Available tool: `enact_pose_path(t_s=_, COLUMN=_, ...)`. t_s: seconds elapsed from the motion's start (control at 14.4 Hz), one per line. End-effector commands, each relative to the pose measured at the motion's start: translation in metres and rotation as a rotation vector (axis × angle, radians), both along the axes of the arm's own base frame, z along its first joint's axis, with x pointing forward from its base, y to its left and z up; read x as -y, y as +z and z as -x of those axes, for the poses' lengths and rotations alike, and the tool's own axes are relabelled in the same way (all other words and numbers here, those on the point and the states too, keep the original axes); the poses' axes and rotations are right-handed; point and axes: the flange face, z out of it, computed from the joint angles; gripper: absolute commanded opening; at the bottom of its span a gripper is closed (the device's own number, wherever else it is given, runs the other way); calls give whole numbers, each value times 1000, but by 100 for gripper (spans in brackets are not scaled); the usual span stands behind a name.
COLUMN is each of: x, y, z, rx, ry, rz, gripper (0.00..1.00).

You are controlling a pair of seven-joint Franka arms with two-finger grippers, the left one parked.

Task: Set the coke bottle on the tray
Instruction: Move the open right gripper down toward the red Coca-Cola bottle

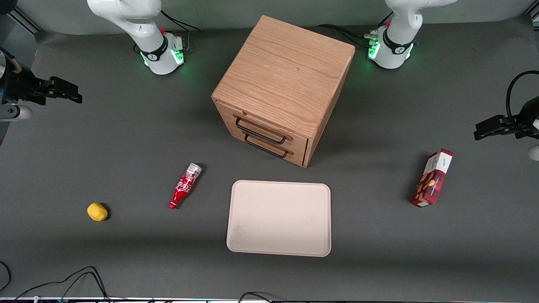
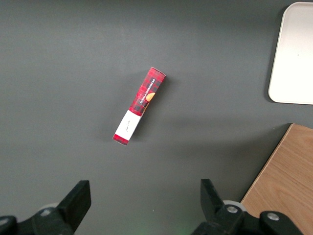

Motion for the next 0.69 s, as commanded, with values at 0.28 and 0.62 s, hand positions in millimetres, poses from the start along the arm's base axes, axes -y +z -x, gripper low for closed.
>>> enact_pose_path(t_s=0.28, x=-13, y=5, z=0, rx=4, ry=40, rz=-18, gripper=100)
enact_pose_path(t_s=0.62, x=-77, y=-41, z=-38, rx=1, ry=-90, rz=-6, gripper=100)
